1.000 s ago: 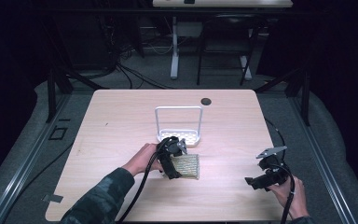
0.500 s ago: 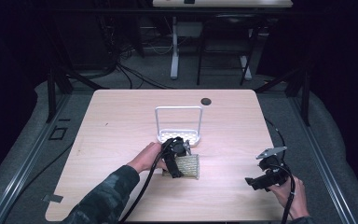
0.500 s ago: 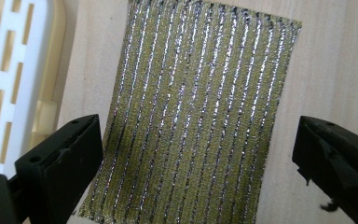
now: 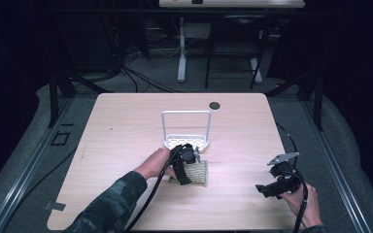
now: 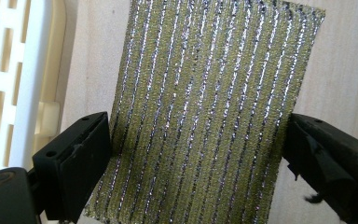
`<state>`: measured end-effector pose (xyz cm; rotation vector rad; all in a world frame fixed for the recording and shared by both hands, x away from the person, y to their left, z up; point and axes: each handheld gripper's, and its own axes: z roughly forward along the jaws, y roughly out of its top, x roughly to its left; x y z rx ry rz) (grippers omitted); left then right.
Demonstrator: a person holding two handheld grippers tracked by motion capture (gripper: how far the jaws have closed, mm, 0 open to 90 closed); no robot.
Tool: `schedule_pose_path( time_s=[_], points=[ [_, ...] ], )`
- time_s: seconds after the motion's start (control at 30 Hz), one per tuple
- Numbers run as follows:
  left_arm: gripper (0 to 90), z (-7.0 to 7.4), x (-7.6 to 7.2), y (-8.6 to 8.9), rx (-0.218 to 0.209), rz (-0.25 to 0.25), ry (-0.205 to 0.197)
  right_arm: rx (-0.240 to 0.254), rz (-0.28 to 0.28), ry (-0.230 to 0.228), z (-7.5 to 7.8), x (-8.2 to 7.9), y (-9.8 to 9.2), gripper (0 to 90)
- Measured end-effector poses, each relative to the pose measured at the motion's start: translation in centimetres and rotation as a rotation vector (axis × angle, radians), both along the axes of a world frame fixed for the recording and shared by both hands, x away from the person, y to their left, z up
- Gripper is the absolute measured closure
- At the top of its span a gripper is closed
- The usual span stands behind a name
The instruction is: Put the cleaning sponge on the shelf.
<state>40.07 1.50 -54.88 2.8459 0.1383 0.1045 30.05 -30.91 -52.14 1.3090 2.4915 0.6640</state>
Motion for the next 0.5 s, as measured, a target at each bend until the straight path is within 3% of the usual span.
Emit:
schedule_pose_path(
  time_s=[0.27, 0.5],
  points=[
    [7.0, -0.59, 0.28, -0.36, 0.018, 0.001, 0.002, 0.005, -0.004, -0.001, -0.05, -0.01, -0.08, 4.8],
    [9.2, -0.53, 0.2, -0.27, 0.007, 0.019, 0.01, 0.003, -0.007, -0.006, -0.11, -0.03, -0.09, 5.6]
  ],
)
